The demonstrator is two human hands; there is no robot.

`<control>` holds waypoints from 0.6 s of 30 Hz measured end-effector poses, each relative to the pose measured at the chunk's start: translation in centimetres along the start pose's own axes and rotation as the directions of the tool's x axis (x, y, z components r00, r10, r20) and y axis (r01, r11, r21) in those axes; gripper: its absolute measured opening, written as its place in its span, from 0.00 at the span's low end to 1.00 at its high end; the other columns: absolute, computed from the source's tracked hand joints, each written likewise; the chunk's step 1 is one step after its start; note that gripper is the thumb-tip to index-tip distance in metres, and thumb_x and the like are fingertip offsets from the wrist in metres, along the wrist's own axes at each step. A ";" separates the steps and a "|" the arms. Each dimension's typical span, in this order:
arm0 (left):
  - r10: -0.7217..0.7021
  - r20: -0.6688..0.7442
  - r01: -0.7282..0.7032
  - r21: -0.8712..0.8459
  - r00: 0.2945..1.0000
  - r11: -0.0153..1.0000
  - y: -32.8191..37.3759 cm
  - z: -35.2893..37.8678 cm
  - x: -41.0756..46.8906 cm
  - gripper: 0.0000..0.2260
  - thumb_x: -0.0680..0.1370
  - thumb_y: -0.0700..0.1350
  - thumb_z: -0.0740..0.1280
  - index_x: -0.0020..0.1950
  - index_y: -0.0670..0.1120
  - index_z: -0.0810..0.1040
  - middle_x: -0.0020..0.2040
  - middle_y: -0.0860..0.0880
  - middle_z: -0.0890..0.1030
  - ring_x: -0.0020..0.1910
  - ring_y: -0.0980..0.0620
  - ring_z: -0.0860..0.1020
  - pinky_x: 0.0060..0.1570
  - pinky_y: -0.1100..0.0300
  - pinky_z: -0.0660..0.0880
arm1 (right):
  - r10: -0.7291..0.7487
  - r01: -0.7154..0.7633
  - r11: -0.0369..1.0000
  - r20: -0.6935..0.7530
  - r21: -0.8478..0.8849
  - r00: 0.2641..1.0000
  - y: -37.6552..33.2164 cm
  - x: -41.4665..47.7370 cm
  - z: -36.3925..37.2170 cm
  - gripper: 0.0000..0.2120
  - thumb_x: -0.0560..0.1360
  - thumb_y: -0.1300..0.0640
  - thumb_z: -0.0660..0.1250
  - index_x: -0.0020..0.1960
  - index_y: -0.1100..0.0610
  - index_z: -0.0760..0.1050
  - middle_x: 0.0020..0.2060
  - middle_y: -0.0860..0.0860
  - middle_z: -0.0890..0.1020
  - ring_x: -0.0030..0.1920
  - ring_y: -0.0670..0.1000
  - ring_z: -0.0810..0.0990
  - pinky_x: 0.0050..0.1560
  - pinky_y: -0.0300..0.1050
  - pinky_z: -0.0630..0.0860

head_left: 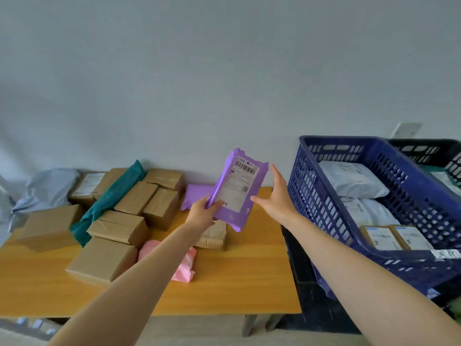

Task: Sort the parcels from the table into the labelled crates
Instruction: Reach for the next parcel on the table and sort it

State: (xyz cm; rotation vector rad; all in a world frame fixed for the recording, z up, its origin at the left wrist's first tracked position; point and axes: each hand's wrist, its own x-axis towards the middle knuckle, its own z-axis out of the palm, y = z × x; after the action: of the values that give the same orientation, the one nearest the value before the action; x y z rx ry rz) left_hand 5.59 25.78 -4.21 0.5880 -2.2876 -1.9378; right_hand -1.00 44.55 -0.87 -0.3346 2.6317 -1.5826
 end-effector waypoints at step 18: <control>0.136 0.092 -0.140 0.045 0.986 0.989 8.7 -0.3 0.8 0.12 0.78 0.41 0.69 0.61 0.45 0.73 0.49 0.46 0.81 0.45 0.48 0.81 0.42 0.58 0.81 | 0.005 -0.030 0.954 0.083 0.298 0.997 -3.1 3.1 -3.1 0.43 0.68 0.65 0.77 0.75 0.51 0.59 0.58 0.46 0.75 0.58 0.49 0.78 0.50 0.43 0.80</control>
State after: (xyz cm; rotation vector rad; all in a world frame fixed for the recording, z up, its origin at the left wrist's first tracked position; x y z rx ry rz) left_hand 2.92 26.33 4.15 0.3438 -2.3672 -1.8817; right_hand -4.04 45.13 3.54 -0.3470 2.2823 -1.8822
